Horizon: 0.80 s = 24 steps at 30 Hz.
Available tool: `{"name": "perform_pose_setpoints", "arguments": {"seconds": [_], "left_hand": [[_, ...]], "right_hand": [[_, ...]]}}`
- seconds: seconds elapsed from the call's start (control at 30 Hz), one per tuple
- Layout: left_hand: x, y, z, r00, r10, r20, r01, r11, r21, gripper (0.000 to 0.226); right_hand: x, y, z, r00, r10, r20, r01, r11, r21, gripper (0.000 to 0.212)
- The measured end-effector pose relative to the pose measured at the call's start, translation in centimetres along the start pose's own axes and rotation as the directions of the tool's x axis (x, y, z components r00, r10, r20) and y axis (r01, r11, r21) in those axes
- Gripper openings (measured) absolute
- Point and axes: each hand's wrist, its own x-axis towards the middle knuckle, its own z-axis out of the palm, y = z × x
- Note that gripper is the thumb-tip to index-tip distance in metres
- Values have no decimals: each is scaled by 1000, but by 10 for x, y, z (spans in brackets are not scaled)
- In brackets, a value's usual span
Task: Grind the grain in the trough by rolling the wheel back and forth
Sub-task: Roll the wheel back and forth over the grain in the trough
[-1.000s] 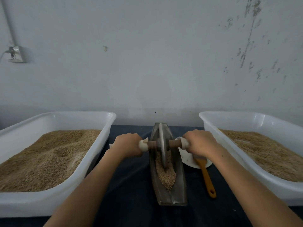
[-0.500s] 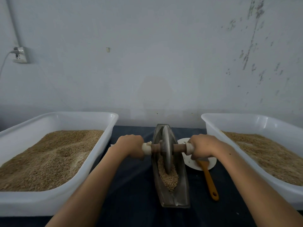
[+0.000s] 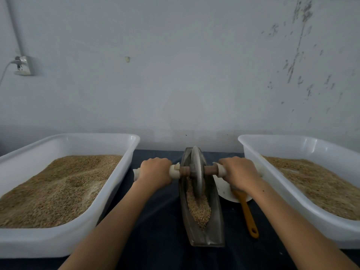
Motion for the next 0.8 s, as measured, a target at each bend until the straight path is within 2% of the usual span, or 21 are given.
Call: {"name": "perform_pose_setpoints", "arguments": {"seconds": [0.1,0.23,0.4,0.5,0.67,0.8], "left_hand": [[0,0,0,1000,-6,2,6,1000,-4,14],[1,-3,-5,992,5,124,-2,1000,-29,21],[1,-4,-15,952,28,306,-14,999,-48,36],[1,-3,-17,941,35,336,-22,999,-43,36],[0,-1,-16,970,20,243,-18,1000,-11,35],[-2,2,-10,994,6,108,-5,1000,-9,23]], "right_hand": [[2,1,0,1000,3,29,-3,1000,-2,9],[4,2,-7,984,8,176,-4,1000,-23,9],[5,4,-21,888,26,458,-48,998,37,17],[3,6,-21,858,13,513,-65,994,84,19],[8,8,-10,912,17,409,-47,997,64,14],[6,6,1,992,9,129,-10,1000,8,11]]}}
